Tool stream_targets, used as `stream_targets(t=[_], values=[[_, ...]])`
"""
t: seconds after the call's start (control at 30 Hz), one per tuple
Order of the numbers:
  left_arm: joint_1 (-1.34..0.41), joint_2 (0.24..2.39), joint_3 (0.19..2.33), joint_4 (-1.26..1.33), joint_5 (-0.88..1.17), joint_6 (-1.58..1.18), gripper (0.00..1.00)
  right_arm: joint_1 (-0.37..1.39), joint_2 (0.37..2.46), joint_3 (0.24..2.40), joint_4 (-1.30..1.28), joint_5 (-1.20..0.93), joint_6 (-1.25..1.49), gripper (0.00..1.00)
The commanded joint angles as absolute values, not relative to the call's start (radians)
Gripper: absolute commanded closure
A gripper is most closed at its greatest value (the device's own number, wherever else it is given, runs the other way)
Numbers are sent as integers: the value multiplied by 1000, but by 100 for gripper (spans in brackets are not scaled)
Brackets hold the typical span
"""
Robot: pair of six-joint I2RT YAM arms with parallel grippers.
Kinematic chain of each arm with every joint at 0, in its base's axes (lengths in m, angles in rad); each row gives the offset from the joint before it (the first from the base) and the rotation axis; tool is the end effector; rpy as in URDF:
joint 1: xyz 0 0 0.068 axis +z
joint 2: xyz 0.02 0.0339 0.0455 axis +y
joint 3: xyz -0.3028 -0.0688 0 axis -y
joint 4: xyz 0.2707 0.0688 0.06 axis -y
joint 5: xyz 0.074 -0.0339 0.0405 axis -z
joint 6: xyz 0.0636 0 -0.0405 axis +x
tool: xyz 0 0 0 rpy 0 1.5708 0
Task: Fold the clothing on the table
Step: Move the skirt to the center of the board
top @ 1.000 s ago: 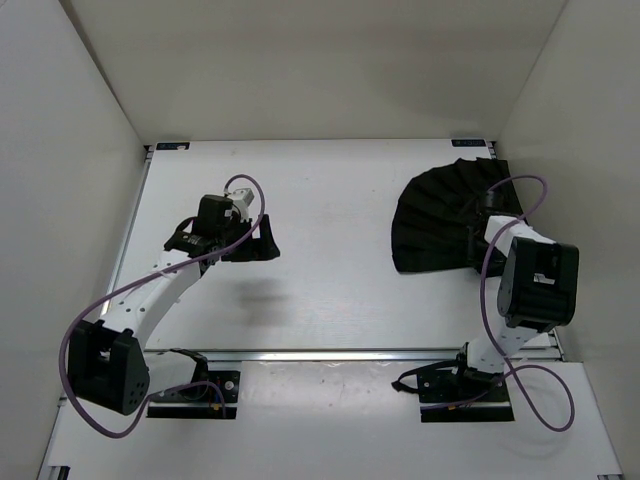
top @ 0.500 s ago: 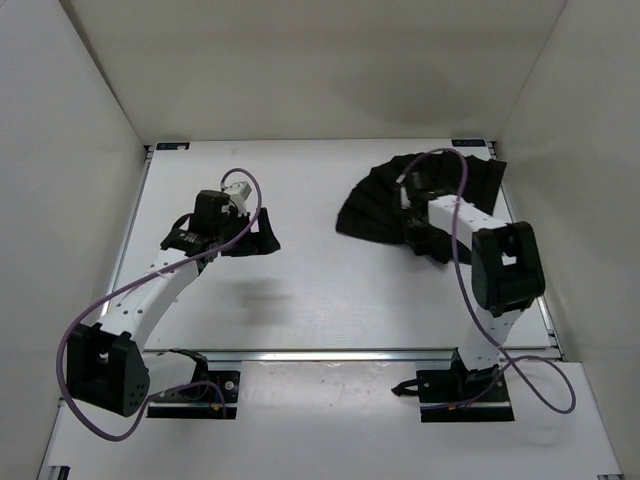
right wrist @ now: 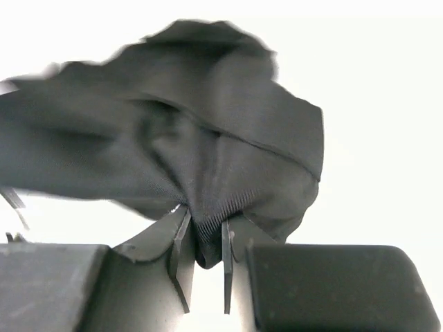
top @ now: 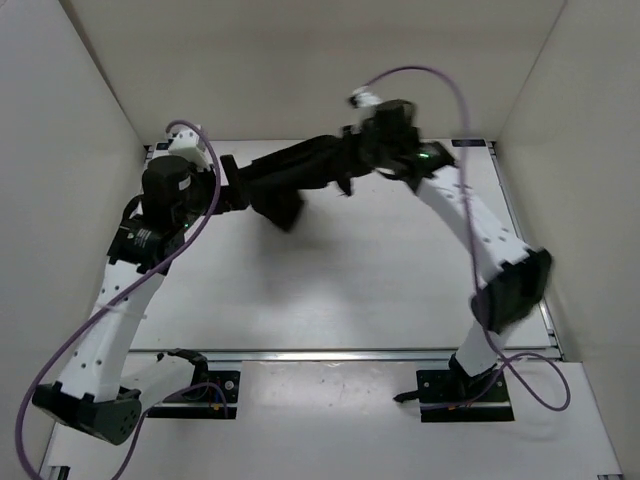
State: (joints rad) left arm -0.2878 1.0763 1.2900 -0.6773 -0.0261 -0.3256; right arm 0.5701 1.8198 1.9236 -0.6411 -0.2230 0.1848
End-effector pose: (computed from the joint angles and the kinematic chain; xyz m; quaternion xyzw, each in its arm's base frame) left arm 0.2413 -0.0697 0.4346 -0.0229 0.8503 -0.1481 0.5045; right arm 0.3919 0.2679 0.4251 -0.2194 0.8375 0.2709 0.4208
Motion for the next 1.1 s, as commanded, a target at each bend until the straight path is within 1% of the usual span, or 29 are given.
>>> stream_targets(t=[0.0,0.03,0.1,0.13,0.2,0.23,0.3,0.4,0.53,0.6,0.63,0.67,0.7,0.73,0.8,0.83,0.9,0.97,1.0,1.03,1.07], values=[[-343,1037,1425,-730,-155,-285,1,327,1556,1601,-377,-336,337,95],[-347,1042,1430,-724,-135,-281,1,266,1536,1541,-333,-356,348,95],[-335,1035,1408,-707,-92,-282,1,152,1491,1308,-292,-429,394,95],[-330,1029,1369,-693,-46,-288,1,129,1468,1245,-252,-443,393,96],[-318,1011,1314,-655,10,-311,1,74,1448,1033,-198,-497,438,100],[-313,1006,1286,-644,46,-322,1,42,1445,979,-158,-509,449,100],[-311,999,1252,-630,72,-331,1,17,1419,832,-135,-528,466,100],[-313,1005,1220,-624,93,-330,1,57,1411,764,-153,-512,450,100],[-308,1022,1203,-601,124,-339,1,164,1457,797,-152,-500,475,99],[-307,1032,1190,-591,143,-345,1,262,1488,856,-138,-531,495,100],[-304,1037,1190,-583,144,-350,1,320,1534,944,-155,-531,491,100],[-302,1038,1192,-581,147,-348,1,378,1551,989,-164,-532,483,99],[-304,1045,1195,-583,147,-348,2,402,1578,1029,-199,-544,477,100],[-298,1045,1204,-581,146,-348,1,443,1623,1169,-234,-557,469,100],[-295,1051,1212,-583,141,-345,1,488,1652,1257,-271,-583,457,100],[-295,1052,1221,-586,134,-342,2,501,1651,1347,-303,-580,446,100],[-285,1057,1230,-601,115,-338,2,503,1623,1489,-324,-537,419,100],[-287,1058,1241,-610,98,-328,2,451,1558,1523,-301,-476,407,100],[-288,1060,1247,-611,94,-327,1,415,1493,1484,-251,-465,416,100],[-285,1054,1246,-612,95,-318,1,344,1433,1445,-176,-466,425,100],[-281,1057,1247,-615,91,-325,2,246,1410,1363,-140,-492,452,100]])
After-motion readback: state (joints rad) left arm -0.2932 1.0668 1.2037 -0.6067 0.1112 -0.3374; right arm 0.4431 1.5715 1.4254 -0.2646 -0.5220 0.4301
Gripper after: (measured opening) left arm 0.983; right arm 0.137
